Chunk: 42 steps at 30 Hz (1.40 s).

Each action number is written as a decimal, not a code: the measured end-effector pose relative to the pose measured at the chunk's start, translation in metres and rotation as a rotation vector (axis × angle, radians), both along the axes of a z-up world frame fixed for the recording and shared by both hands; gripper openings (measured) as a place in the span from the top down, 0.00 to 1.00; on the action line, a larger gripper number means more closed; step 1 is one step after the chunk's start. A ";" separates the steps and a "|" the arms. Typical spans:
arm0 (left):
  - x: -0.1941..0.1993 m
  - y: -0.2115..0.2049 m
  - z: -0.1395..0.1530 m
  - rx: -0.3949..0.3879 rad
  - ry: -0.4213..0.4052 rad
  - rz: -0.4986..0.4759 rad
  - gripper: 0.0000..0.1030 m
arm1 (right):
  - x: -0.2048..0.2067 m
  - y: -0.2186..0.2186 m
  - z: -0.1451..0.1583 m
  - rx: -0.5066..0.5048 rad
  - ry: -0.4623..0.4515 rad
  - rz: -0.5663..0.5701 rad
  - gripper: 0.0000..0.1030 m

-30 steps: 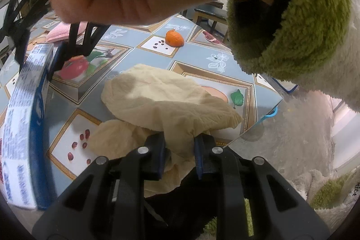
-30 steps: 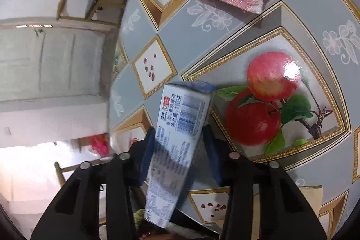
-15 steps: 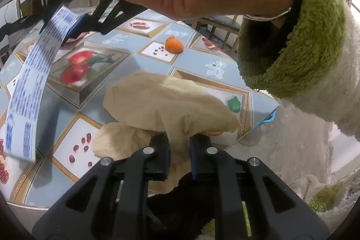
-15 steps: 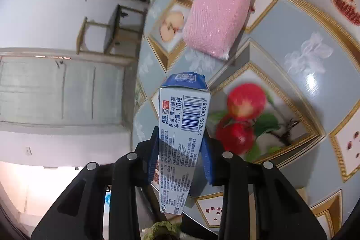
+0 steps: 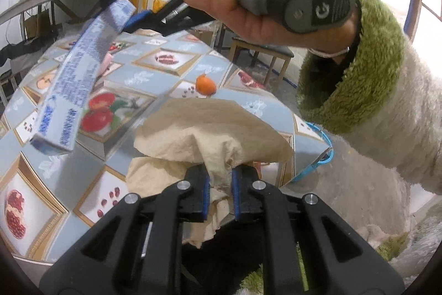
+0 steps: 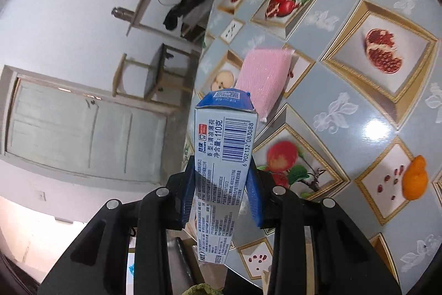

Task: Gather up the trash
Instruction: 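Carry the tan paper and toothpaste box over the wastebasket with both grippers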

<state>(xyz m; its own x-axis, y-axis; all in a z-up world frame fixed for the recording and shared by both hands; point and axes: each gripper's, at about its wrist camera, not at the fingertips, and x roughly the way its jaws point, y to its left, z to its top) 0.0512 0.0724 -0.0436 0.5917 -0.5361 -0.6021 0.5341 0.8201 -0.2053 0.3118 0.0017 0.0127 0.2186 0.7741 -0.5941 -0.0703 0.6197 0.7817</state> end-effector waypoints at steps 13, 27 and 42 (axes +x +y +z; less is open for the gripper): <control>-0.005 -0.004 0.008 0.038 -0.016 0.025 0.89 | -0.020 -0.073 0.031 0.097 -0.072 -0.133 0.68; 0.013 -0.002 0.017 0.109 0.027 0.143 0.90 | -0.075 -0.181 0.039 0.140 -0.119 -0.315 0.68; 0.021 -0.022 0.037 0.197 -0.024 0.172 0.90 | -0.147 -0.269 0.012 0.189 -0.107 -0.464 0.68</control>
